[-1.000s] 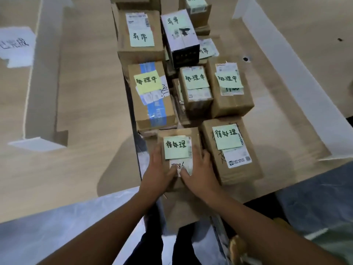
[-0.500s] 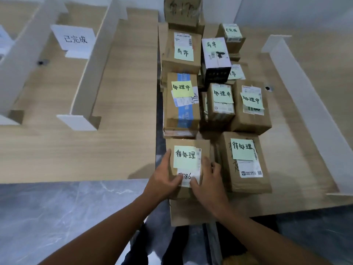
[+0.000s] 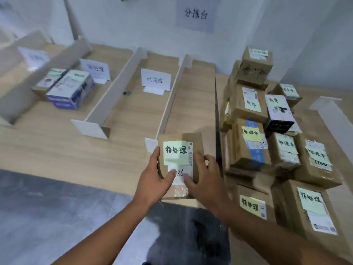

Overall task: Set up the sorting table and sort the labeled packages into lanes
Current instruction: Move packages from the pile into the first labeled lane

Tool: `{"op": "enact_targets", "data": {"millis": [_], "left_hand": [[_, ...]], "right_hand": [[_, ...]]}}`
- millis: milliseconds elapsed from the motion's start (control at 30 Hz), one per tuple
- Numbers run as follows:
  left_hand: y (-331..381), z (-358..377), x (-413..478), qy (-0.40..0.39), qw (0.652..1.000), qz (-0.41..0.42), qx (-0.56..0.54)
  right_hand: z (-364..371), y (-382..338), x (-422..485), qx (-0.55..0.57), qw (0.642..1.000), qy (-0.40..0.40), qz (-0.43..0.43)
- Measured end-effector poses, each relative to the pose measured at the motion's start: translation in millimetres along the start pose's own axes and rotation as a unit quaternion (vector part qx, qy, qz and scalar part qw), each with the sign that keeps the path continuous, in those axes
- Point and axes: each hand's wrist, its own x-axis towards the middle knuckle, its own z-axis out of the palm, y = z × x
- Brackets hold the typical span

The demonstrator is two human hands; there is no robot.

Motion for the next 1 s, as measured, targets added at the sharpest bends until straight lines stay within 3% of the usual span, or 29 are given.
{"op": "enact_targets", "data": {"millis": [200, 433, 767, 1000], "left_hand": [[-45.3, -168.5, 39.2, 0.117, 0.991, 0.028, 0.051], [-85.8, -308.2, 87.1, 0.186, 0.977, 0.064, 0.081], [-162.6, -442.5, 231.3, 0.187, 0.975, 0.034, 0.112], [-220.9, -509.4, 337.7, 0.132, 0.987, 0.029, 0.091]], "right_hand": [[54.9, -146.2, 82.3, 0.048, 0.989, -0.018, -0.136], [127.0, -270.9, 171.4, 0.066, 0.976, -0.007, -0.209], [259.3, -384.6, 321.4, 0.122, 0.967, -0.043, -0.221], [321.6, -438.6, 397.5, 0.111, 0.983, -0.053, -0.138]]}}
